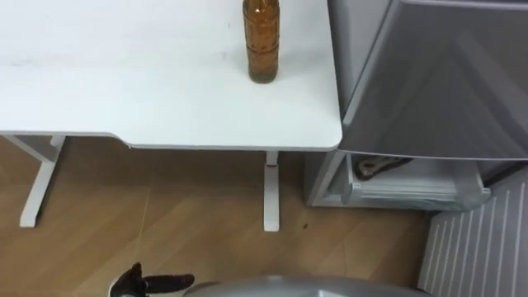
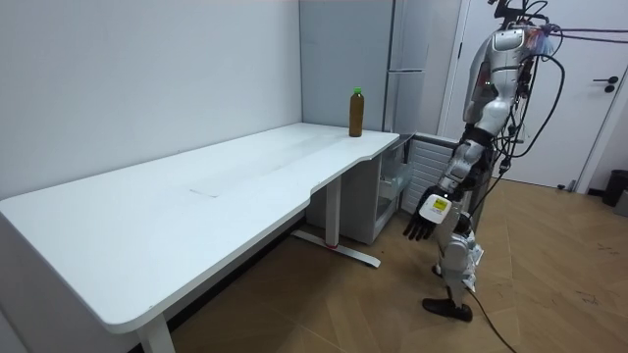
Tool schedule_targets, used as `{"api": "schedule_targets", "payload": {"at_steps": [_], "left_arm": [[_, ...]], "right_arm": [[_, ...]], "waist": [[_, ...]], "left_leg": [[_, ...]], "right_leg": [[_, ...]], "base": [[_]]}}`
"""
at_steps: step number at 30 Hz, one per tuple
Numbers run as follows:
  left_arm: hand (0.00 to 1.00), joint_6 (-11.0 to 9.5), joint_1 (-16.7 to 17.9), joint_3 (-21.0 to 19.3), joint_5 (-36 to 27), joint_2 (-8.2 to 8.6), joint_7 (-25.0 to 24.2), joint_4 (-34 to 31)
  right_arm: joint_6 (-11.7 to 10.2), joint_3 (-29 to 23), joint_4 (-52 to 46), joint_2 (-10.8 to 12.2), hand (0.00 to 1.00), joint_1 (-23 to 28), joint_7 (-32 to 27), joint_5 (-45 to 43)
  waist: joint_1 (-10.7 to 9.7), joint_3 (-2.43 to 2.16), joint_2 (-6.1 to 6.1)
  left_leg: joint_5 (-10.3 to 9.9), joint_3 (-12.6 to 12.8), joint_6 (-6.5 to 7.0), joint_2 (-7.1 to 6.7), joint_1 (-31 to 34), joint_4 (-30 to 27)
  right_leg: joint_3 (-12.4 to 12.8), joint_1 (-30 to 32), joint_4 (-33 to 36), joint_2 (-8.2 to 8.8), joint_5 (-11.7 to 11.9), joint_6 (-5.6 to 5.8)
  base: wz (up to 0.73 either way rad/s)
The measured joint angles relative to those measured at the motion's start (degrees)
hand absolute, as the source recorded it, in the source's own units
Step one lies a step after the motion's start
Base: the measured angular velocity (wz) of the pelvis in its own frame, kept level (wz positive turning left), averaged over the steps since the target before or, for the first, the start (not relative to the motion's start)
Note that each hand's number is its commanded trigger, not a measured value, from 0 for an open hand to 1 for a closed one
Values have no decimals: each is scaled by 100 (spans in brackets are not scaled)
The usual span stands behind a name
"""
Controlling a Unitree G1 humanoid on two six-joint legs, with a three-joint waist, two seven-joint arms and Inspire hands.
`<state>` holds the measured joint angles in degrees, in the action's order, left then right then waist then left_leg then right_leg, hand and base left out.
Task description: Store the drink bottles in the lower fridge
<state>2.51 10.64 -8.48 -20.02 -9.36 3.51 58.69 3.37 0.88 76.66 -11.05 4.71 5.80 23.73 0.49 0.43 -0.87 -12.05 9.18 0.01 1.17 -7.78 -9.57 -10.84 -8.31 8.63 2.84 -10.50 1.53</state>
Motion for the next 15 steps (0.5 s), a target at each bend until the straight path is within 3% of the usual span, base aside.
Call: {"api": "schedule_targets", "payload": {"at_steps": [2,9,15], "left_arm": [[0,-27,-27,-398,-471,50,246,-239],[0,-166,-112,-808,-1452,115,1063,-1031],[0,-297,-183,-1246,-1815,153,2088,-2449]], "right_arm": [[-2,-23,-99,1,0,68,-30,-140],[-29,-111,-123,46,0,113,-199,-208],[-91,-467,-310,122,0,246,-206,-506]], "waist": [[5,11,-19],[108,-12,-4],[126,-28,0]], "left_leg": [[-41,-1,-1,5,-80,1],[-69,17,0,6,-79,4],[-72,14,-6,18,-142,0]], "right_leg": [[2,-79,-4,-2,-28,0],[71,-65,-3,-15,-43,8],[127,-90,27,-28,-41,2]], "base": [[-4],[-3],[-1]]}}
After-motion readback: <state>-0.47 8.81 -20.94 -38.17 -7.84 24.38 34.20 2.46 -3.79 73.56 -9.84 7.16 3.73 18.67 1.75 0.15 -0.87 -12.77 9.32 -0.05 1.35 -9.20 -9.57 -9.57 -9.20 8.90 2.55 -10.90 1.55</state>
